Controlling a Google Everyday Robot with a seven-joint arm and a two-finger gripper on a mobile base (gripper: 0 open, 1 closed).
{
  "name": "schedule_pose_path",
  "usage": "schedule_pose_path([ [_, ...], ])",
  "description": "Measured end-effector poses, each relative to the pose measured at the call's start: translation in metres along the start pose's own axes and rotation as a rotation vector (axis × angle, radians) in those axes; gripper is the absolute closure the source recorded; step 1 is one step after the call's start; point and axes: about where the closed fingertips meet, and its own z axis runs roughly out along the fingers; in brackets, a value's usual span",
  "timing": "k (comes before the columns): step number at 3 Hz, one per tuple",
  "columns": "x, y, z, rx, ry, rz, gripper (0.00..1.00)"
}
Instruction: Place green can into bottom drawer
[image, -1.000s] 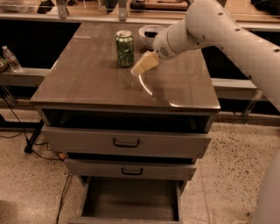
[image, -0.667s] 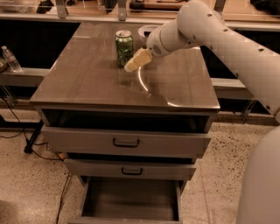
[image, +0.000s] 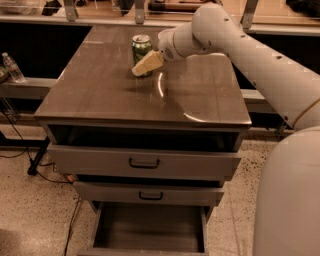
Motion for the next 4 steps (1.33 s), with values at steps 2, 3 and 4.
schedule_pose_path([
  [2,-0.012,0.004,0.022,-0.014,-0.057,0.054,0.0],
  [3,-0.018,0.008,0.03,-0.026,-0.072,0.078,0.14],
  [4,-0.022,0.014,0.032,-0.036,-0.094,0.105,0.46],
])
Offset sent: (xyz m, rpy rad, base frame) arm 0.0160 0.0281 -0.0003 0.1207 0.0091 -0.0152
